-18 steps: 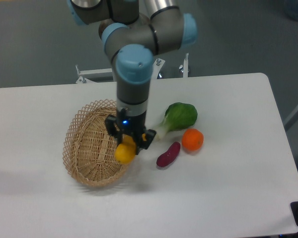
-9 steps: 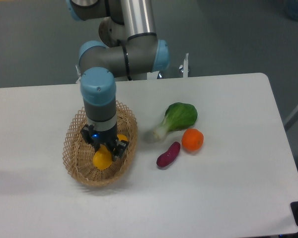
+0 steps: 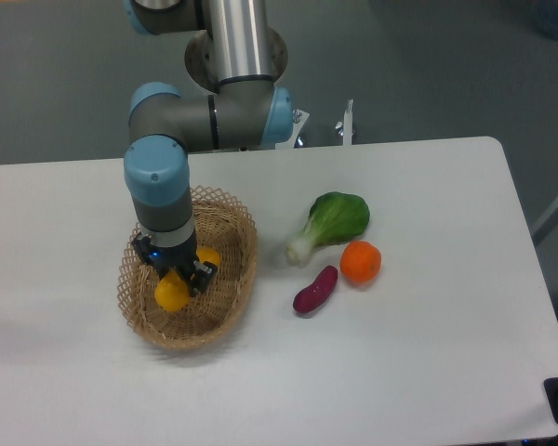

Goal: Place the mango in the basket
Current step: 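Open the gripper to release the mango inside the basket, then lift the open gripper out of the basket toward the sweet potato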

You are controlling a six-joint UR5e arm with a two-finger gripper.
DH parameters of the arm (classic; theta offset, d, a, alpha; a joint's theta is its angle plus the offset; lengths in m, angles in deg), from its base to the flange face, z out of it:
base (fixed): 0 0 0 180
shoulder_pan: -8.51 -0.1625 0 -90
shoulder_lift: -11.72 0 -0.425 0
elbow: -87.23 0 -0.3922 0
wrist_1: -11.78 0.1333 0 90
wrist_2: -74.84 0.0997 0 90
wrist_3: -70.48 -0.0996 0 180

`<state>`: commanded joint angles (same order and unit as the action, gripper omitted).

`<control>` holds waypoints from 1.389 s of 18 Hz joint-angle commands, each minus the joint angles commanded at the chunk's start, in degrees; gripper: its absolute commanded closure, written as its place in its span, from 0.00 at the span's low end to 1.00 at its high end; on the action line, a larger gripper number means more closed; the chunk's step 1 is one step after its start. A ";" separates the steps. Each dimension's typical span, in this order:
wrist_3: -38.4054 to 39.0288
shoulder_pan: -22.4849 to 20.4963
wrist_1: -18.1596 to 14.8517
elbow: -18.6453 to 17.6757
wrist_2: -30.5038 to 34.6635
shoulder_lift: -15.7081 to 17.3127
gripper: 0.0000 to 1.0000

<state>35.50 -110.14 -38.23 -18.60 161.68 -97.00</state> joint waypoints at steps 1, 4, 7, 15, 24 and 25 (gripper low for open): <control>0.00 0.00 0.00 0.00 0.09 -0.18 0.49; -0.26 0.00 -0.09 -0.44 0.09 -0.53 0.49; -0.26 0.09 -0.09 -0.53 0.09 -0.79 0.49; -0.62 0.00 0.00 -0.35 0.44 -1.06 0.30; -0.79 0.00 0.26 0.35 2.11 -0.88 0.18; -0.79 0.00 0.44 0.79 2.11 -0.79 0.09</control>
<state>34.70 -110.14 -37.79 -17.81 163.79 -97.79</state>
